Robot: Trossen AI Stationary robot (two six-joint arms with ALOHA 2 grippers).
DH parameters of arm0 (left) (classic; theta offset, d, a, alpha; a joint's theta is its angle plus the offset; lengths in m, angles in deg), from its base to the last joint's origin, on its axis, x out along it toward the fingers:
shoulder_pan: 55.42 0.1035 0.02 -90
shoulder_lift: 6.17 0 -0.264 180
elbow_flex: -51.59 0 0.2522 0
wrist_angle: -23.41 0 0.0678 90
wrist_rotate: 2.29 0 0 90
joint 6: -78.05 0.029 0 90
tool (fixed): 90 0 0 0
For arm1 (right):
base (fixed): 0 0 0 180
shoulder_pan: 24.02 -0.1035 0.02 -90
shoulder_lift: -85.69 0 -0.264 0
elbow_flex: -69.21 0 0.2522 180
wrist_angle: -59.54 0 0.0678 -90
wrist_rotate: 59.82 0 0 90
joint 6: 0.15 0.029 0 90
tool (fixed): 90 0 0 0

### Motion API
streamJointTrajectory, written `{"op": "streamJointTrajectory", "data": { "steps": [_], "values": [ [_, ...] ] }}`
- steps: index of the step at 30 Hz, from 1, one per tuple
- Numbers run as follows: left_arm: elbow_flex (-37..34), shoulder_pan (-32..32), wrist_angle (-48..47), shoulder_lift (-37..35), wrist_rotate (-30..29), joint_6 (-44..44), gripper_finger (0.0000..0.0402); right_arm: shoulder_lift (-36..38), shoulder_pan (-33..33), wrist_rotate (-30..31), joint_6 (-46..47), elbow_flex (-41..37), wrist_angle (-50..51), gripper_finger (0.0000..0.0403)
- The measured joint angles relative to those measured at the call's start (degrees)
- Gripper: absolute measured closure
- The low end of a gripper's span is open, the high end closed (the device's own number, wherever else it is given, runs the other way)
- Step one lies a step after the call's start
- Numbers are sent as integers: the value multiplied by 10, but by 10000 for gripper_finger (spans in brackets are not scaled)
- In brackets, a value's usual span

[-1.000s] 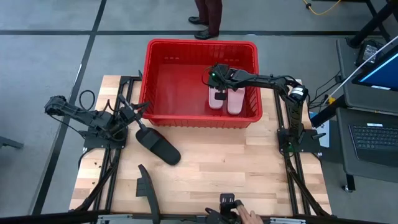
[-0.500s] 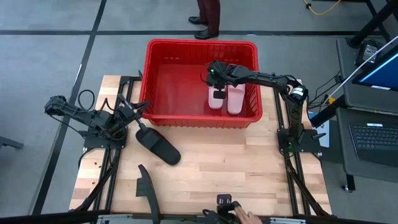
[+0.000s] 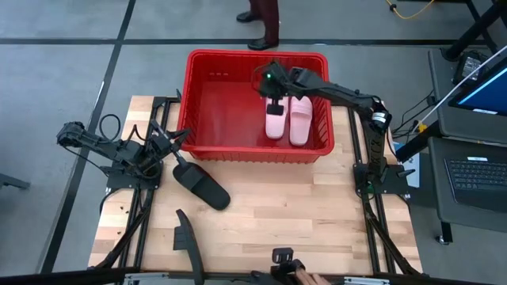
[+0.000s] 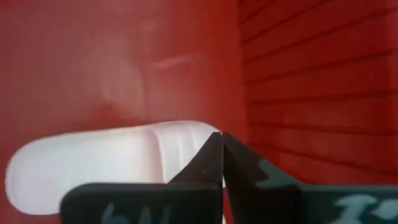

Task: Pick and place slides into bin
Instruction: Put the top black slide into the red container

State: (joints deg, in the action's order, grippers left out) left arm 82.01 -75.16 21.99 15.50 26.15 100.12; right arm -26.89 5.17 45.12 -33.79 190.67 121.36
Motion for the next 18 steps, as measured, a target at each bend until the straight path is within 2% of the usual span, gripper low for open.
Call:
{"op": "streamJointTrajectory", "data": {
  "steps": [5,10,15,18],
  "values": [
    [0,0,0,0,13,0,401,1,-6,-1,25,86,40,399],
    [0,0,-1,0,30,79,400,1,-23,-19,12,136,27,400],
    [0,0,-1,0,66,159,400,1,-58,-20,-5,149,23,401],
    [0,0,-2,0,111,182,400,2,-91,-20,22,134,16,401]
  ]
}}
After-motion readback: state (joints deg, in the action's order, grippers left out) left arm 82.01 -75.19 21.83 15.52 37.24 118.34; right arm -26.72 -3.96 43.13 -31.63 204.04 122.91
